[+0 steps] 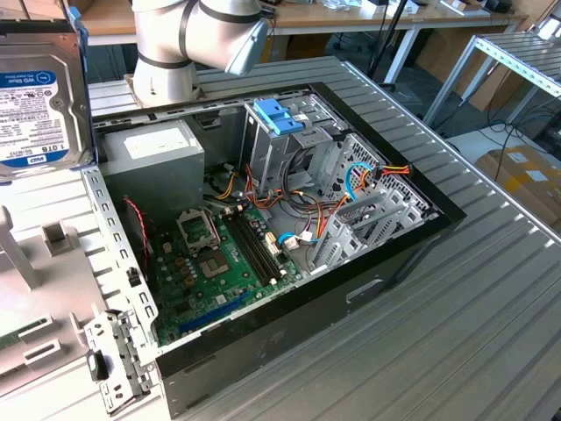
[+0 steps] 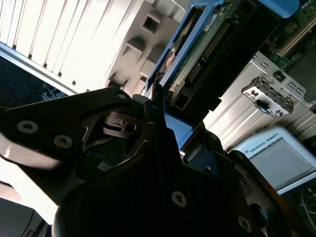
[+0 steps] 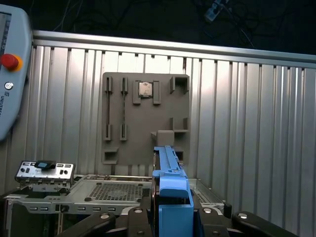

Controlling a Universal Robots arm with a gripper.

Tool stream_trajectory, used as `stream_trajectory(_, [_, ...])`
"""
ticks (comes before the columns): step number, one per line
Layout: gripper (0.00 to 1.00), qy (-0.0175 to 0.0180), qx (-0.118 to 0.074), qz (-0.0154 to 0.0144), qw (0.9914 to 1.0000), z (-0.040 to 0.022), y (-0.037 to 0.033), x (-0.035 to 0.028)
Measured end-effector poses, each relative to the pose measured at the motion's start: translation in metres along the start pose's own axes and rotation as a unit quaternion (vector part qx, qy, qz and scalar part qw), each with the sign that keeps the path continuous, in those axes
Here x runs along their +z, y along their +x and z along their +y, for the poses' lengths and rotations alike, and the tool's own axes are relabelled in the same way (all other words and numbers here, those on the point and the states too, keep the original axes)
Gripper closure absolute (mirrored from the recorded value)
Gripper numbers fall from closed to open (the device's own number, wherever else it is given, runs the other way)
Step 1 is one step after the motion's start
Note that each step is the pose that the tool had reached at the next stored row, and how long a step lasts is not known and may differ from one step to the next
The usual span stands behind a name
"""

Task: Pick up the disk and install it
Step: 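Pick up the disk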

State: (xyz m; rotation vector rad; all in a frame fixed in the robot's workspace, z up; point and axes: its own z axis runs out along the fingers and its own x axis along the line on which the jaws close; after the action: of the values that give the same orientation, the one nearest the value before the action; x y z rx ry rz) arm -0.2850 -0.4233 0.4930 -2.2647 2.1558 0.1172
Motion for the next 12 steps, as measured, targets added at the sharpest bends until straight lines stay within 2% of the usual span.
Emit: stream_trajectory(12, [0.63,-0.0002,0.0,0.0,1.0,-0.0165,0.0046,-0.0008])
